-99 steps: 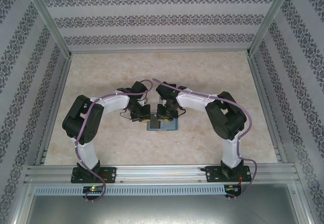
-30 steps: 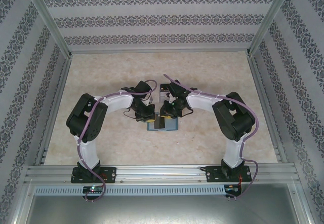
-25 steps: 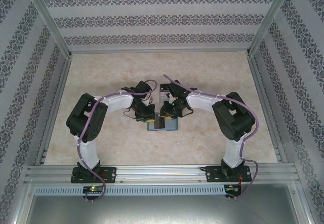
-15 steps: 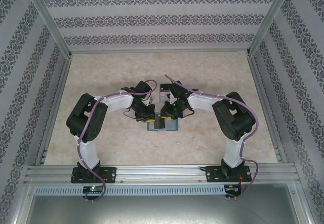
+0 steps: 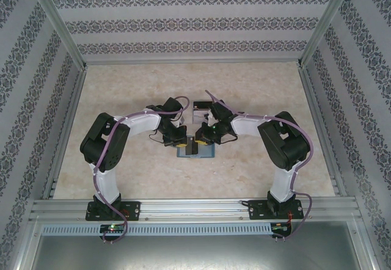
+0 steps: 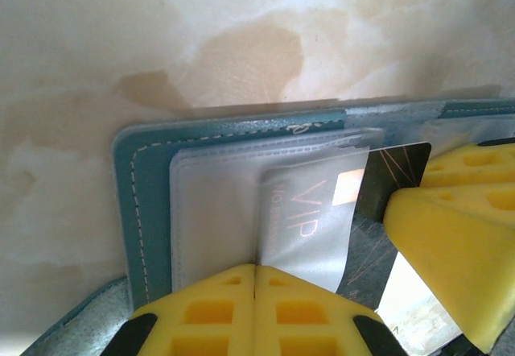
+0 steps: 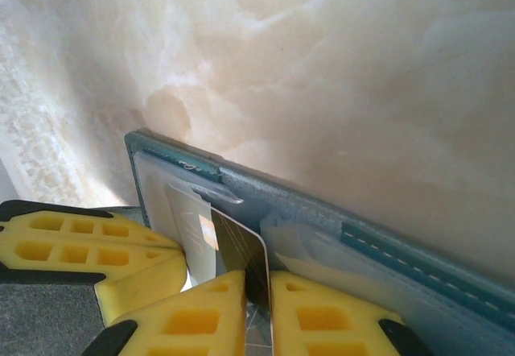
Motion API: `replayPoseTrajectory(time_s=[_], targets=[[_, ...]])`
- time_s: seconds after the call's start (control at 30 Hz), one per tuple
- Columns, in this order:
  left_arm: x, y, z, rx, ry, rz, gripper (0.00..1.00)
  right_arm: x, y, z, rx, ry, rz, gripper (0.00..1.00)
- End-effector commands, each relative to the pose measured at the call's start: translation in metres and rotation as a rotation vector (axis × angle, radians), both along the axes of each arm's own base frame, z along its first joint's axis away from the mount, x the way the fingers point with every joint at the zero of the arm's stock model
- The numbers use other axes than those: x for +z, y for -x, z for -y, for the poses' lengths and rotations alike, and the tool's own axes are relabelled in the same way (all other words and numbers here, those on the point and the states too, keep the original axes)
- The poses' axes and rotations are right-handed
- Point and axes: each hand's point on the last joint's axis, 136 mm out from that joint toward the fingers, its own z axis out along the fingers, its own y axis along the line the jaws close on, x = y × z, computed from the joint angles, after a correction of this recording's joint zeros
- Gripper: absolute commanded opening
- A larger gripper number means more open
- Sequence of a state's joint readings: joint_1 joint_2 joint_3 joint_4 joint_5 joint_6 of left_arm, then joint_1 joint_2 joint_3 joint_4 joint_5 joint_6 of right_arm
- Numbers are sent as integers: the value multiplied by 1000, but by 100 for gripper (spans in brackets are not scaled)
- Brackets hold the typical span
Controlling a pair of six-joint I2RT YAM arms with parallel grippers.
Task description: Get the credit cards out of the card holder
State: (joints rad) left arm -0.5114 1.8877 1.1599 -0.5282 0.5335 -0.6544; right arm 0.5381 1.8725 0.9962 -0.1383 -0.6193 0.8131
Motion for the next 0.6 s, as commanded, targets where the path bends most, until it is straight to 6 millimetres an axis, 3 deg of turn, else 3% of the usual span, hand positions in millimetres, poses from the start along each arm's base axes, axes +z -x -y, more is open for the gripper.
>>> replayPoseTrajectory(time_s=[0.0, 0.33, 0.57], targets=[[-26, 15, -17, -11, -106, -50, 3, 6, 5, -7, 14, -55, -8, 14], [-25, 15, -20, -6, -113, -51, 3, 7, 9, 13, 9, 41, 12, 9], [-22, 15, -30, 17, -119, -43, 3, 22, 8, 24, 27, 99, 57, 7]])
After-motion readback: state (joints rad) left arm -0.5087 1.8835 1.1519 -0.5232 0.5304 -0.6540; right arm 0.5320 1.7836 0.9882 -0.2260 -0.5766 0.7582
